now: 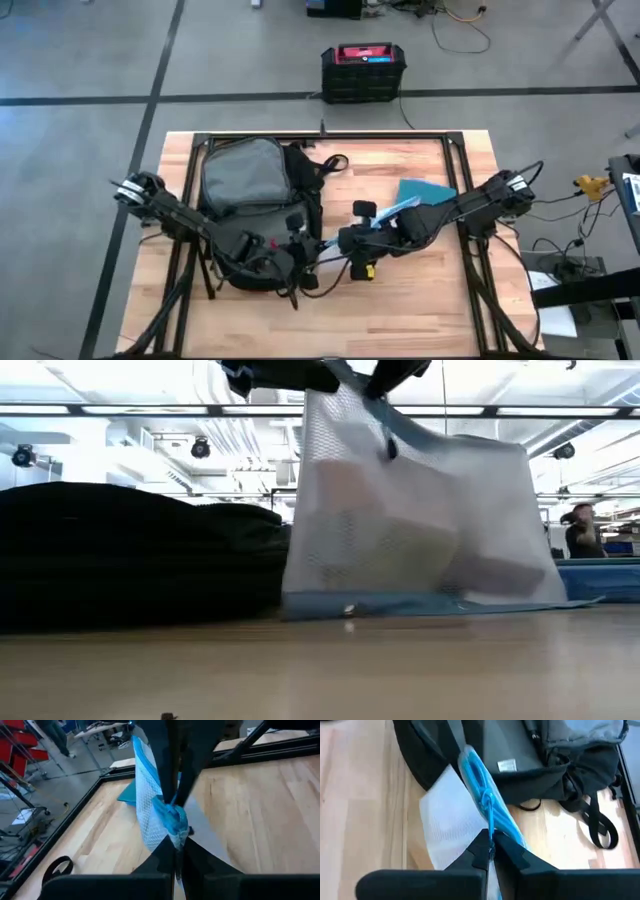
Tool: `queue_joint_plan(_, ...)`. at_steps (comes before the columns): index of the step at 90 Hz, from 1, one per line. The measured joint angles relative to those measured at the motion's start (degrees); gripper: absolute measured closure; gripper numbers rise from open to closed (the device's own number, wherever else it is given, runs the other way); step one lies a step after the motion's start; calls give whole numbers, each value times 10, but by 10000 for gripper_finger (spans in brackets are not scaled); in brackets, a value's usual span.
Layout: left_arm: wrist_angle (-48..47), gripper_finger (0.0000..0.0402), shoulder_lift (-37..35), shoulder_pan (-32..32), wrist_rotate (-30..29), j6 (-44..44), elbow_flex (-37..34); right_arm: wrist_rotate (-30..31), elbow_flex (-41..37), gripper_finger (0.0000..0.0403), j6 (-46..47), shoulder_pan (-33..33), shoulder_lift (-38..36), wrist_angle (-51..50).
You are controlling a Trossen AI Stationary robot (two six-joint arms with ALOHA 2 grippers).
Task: Unpack backpack
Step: Open the white mesh zipper pouch
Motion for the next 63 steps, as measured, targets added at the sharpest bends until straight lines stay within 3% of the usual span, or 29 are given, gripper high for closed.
queue_joint_plan(28, 6, 401, -7, -5, -7, 8, 2, -3, 6, 403, 18, 13, -65, -21)
queue_joint_plan(63, -114, 401, -49, -16, -106, -45, 0, 8, 7, 402, 110, 59, -105, -97)
